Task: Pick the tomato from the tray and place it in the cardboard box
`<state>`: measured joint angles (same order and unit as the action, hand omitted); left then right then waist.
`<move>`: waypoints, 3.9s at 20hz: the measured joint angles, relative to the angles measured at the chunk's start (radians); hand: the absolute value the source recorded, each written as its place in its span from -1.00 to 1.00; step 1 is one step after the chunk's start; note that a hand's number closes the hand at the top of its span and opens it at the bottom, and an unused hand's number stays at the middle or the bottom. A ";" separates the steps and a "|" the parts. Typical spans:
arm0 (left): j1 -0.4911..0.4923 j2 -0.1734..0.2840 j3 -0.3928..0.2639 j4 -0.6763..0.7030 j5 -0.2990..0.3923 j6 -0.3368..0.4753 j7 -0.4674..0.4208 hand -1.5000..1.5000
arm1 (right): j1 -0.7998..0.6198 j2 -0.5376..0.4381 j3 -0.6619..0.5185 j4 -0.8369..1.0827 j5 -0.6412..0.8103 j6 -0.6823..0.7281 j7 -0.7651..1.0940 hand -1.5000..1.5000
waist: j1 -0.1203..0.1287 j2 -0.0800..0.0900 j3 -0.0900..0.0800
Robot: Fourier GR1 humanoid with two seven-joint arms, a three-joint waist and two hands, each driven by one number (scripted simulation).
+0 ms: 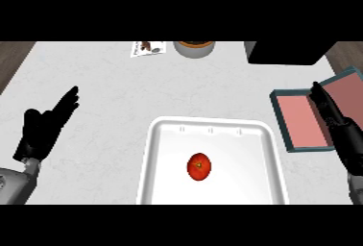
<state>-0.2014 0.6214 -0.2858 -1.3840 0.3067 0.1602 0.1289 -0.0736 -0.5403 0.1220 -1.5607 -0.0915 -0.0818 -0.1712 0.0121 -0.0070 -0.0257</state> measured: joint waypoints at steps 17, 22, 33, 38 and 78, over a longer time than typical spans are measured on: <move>0.043 -0.237 0.100 -0.189 0.084 0.174 -0.028 0.00 | -0.234 0.114 0.033 0.432 0.093 0.083 -0.266 -1.00 | 0.009 0.009 0.026; 0.041 -0.238 0.118 -0.185 0.089 0.165 -0.024 0.00 | -0.310 -0.004 0.125 0.390 0.192 0.220 -0.189 -1.00 | 0.000 0.006 0.024; 0.086 -0.253 0.137 -0.232 0.067 0.164 -0.009 0.00 | -0.393 -0.040 0.222 0.099 0.139 0.561 0.255 -1.00 | -0.012 0.003 0.024; 0.081 -0.271 0.162 -0.224 0.049 0.140 -0.005 0.00 | -0.372 0.054 0.226 -0.010 0.125 0.591 0.394 -1.00 | -0.013 0.005 0.025; 0.107 -0.435 0.311 -0.291 -0.124 -0.011 0.084 0.00 | -0.212 0.455 0.232 0.094 0.655 0.584 0.406 -1.00 | -0.010 0.007 0.026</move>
<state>-0.0939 0.1864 0.0255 -1.6749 0.1828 0.1497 0.2130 -0.2859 -0.0849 0.3538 -1.4668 0.5640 0.5020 0.2352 0.0022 -0.0003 0.0000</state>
